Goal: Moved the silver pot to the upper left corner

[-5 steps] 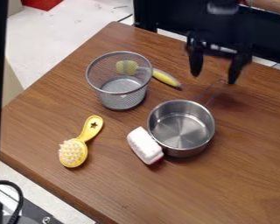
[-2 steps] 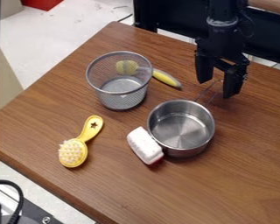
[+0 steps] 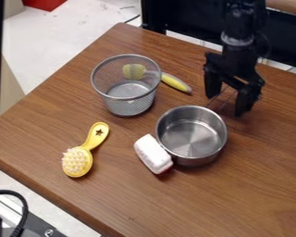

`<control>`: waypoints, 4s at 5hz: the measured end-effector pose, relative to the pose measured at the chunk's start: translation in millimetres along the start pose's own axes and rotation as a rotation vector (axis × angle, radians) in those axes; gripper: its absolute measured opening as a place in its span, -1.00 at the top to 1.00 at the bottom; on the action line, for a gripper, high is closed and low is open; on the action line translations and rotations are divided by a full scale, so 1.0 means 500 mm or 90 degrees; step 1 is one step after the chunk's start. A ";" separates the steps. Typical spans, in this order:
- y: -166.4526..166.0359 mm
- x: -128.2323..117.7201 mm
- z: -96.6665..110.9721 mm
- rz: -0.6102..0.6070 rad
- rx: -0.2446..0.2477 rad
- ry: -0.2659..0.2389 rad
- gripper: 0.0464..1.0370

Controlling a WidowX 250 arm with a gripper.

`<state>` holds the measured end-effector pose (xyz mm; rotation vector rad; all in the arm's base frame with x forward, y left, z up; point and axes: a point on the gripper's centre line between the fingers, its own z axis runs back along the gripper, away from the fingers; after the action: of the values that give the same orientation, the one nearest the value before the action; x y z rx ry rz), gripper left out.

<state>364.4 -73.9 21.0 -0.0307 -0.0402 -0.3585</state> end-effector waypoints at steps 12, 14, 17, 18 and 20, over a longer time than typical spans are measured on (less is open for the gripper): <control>0.215 0.114 0.014 0.886 0.085 -0.123 0.47; 0.236 0.096 0.003 0.963 0.059 -0.125 0.47; 0.253 0.068 -0.009 0.960 0.007 -0.068 -0.22; 0.251 0.067 -0.010 0.964 -0.001 -0.063 -0.77; 0.244 0.067 0.035 0.964 -0.025 -0.061 -0.92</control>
<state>438.2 29.1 37.2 -0.1057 -0.0928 1.1568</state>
